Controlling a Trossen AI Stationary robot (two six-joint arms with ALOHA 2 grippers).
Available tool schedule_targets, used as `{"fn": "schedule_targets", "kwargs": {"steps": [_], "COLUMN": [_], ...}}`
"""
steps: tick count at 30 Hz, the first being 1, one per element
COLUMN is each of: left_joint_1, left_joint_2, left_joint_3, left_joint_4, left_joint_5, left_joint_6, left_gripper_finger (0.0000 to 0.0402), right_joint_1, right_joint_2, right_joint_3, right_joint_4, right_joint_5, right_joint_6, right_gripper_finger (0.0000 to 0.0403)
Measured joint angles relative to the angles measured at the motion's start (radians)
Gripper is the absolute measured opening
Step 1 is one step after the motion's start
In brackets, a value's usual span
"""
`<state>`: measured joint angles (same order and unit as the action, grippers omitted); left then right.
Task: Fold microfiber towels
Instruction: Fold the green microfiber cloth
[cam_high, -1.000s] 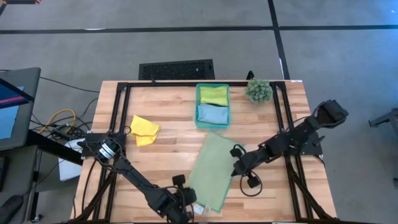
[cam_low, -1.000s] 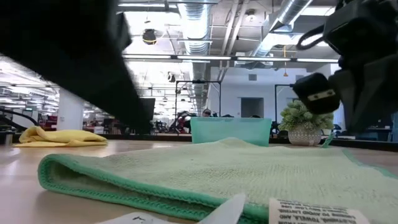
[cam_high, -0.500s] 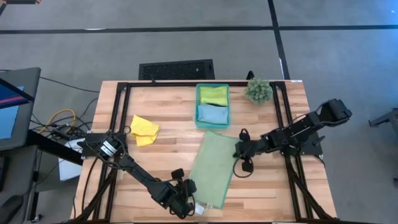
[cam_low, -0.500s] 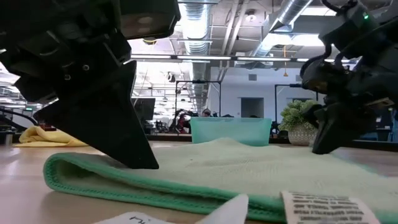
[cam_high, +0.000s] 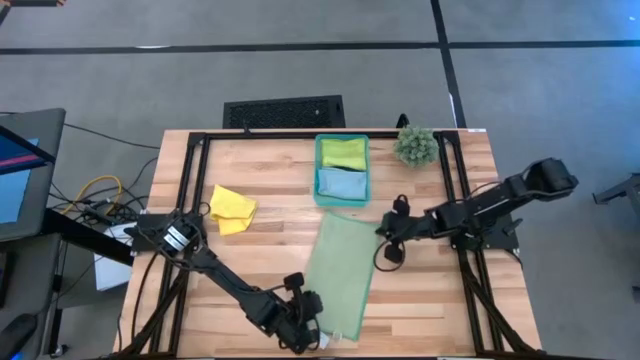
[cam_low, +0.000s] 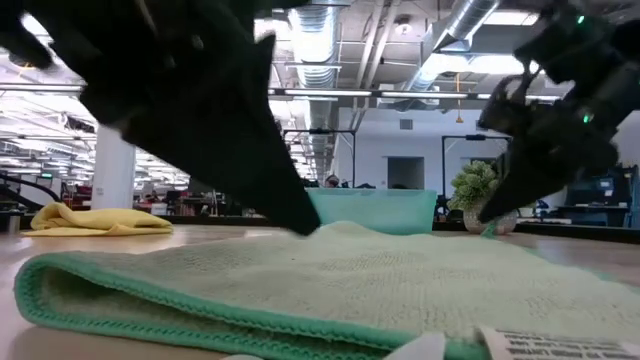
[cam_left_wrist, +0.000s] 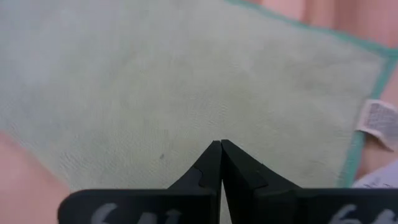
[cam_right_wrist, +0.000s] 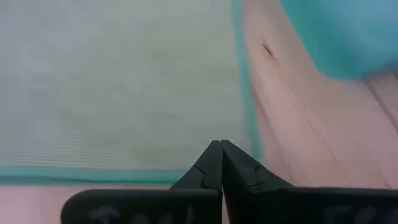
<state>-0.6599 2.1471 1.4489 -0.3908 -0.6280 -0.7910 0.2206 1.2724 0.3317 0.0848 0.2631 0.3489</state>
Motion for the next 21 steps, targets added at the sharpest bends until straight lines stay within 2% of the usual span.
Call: {"fn": "schedule_targets", "kwargs": {"steps": [3, 6, 9, 11, 14, 18, 21], "left_joint_1": [0.016, 0.027, 0.032, 0.033, 0.031, 0.03, 0.03], "left_joint_2": [0.0, 0.0, 0.0, 0.0, 0.0, 0.0, -0.001], "left_joint_3": [-0.016, -0.025, -0.025, -0.022, -0.021, -0.02, -0.028], "left_joint_4": [0.005, 0.023, 0.07, 0.116, 0.192, 0.225, 0.219], "left_joint_5": [0.048, 0.043, 0.014, 0.005, 0.004, 0.03, 0.056], "left_joint_6": [-0.038, -0.027, 0.019, 0.069, 0.147, 0.181, 0.154], "left_gripper_finger": [0.0, 0.0, 0.0, 0.0, 0.0, 0.0, 0.0], "right_joint_1": [-0.044, -0.084, -0.092, -0.073, -0.014, 0.099, 0.218], "right_joint_2": [0.07, 0.115, 0.104, 0.059, -0.025, -0.107, -0.105], "right_joint_3": [-0.012, -0.012, -0.015, -0.013, -0.014, -0.013, -0.013], "right_joint_4": [0.011, 0.021, 0.015, 0.024, 0.02, 0.043, 0.123], "right_joint_5": [0.015, 0.144, 0.283, 0.302, 0.252, 0.017, -0.079], "right_joint_6": [0.002, -0.001, -0.062, -0.108, -0.136, -0.146, -0.195], "right_gripper_finger": [0.0021, 0.0016, 0.0016, 0.002, 0.0026, 0.0028, 0.0029]}}
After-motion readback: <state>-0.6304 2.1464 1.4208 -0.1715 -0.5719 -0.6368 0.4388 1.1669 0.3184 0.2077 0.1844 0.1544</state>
